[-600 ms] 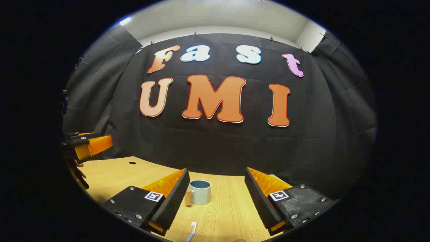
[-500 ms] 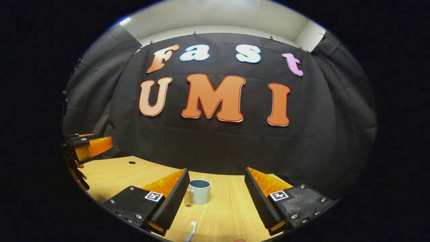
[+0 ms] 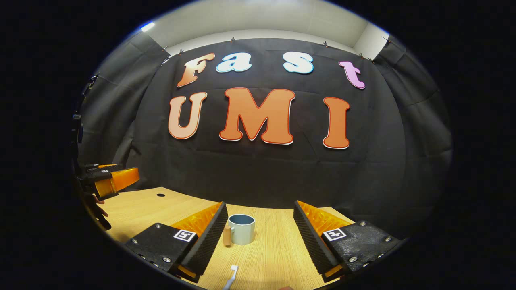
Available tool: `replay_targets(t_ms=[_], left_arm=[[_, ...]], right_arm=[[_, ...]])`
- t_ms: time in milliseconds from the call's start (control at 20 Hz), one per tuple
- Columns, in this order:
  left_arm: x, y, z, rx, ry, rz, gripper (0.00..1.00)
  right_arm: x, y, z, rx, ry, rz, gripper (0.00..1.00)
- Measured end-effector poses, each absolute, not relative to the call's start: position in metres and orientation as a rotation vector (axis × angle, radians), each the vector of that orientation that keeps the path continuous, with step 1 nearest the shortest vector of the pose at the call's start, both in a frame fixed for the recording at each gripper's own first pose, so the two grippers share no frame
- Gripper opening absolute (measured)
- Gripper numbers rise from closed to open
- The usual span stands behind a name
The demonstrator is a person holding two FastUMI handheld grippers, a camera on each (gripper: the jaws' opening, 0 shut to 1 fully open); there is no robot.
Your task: Put the toothbrush and toothpaste on the desktop into the cup, then pick up the cup and place it on the coaster on the desktop.
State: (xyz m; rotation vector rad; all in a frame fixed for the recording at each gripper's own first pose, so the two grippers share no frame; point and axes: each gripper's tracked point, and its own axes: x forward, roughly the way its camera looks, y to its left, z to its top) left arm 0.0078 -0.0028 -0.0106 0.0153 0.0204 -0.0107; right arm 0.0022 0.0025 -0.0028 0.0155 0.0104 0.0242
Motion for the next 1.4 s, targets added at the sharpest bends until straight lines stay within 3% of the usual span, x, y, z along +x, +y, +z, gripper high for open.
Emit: replay_targets(t_ms=[400,800,1400], left_arm=[[0.023,-0.008,-0.025,0.052,0.112,-0.033,0.97],[0.022,0.001,-0.034,0.115,0.21,-0.031,0.98],[0.0,0.013,-0.16,0.128,0.648,-0.041,0.99]], right_arm=[[0.004,0.006,0.005,0.019,0.032,0.063,0.99],[0.007,0.023,-0.018,0.002,0.211,0.155,0.98],[-0.013,0.039,-0.101,0.02,0.578,0.192,0.97]])
